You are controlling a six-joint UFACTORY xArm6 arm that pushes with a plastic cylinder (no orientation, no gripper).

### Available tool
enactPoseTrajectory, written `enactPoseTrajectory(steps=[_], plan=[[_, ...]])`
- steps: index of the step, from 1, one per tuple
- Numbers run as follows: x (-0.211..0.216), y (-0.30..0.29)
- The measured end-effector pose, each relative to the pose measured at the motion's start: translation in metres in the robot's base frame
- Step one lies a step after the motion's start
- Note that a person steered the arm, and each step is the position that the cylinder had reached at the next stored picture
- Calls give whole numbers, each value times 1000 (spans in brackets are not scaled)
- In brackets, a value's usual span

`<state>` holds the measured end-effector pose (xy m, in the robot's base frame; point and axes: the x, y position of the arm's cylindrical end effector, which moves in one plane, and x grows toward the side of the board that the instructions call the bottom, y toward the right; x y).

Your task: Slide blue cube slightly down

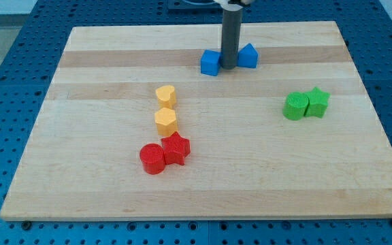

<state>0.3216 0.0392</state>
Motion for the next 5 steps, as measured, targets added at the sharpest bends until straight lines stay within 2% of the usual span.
enactPoseTrajectory(steps=[3, 5], plan=[[0, -68], [-11, -78]])
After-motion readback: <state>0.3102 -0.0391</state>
